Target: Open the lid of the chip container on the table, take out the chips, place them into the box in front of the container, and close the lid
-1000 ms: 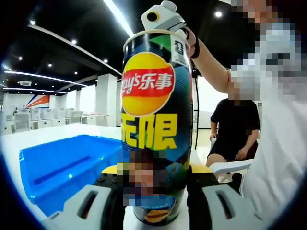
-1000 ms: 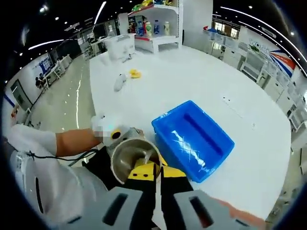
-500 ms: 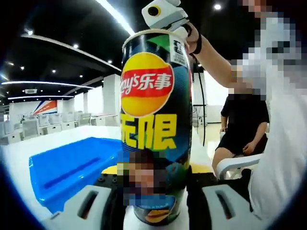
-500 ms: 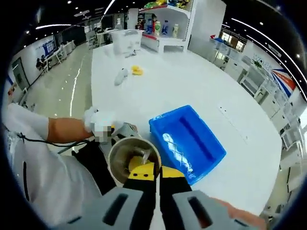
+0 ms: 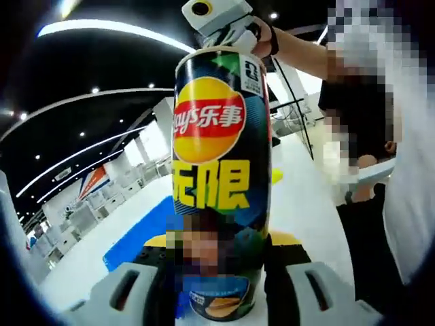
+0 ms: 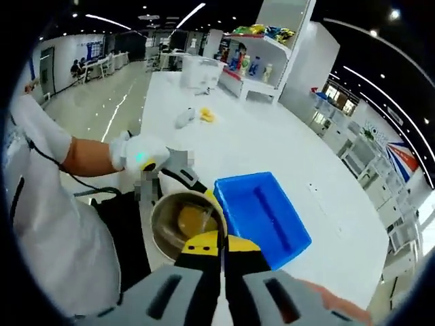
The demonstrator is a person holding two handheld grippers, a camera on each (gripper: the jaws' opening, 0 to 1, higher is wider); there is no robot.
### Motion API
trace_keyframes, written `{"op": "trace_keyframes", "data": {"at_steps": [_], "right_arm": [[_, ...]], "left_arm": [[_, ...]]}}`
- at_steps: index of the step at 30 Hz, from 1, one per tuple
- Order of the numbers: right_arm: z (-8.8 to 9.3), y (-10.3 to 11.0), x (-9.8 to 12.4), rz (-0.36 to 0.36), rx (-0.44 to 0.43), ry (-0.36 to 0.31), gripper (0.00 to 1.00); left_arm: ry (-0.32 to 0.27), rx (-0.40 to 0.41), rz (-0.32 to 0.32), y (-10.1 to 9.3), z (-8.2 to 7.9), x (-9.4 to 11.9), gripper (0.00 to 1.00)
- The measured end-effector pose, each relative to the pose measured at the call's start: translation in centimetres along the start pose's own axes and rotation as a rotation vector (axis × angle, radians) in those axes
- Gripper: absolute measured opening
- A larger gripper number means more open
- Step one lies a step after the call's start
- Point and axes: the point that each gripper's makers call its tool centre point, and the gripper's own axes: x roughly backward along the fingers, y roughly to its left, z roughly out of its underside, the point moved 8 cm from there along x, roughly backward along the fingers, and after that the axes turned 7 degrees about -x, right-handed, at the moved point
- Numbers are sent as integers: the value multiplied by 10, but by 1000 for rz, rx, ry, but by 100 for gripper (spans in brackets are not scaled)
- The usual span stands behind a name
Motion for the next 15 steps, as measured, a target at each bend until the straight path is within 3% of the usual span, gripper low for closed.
{"op": "trace_keyframes", "data": {"at_steps": [7,15], "right_arm": [[9,9,-9,16,130,-129,0],[24,8,-24,22,118,-207,0]], "left_arm": [[114,-106,-28,6,4,14,49],[228,-197,-66,6,8,24,49]]}}
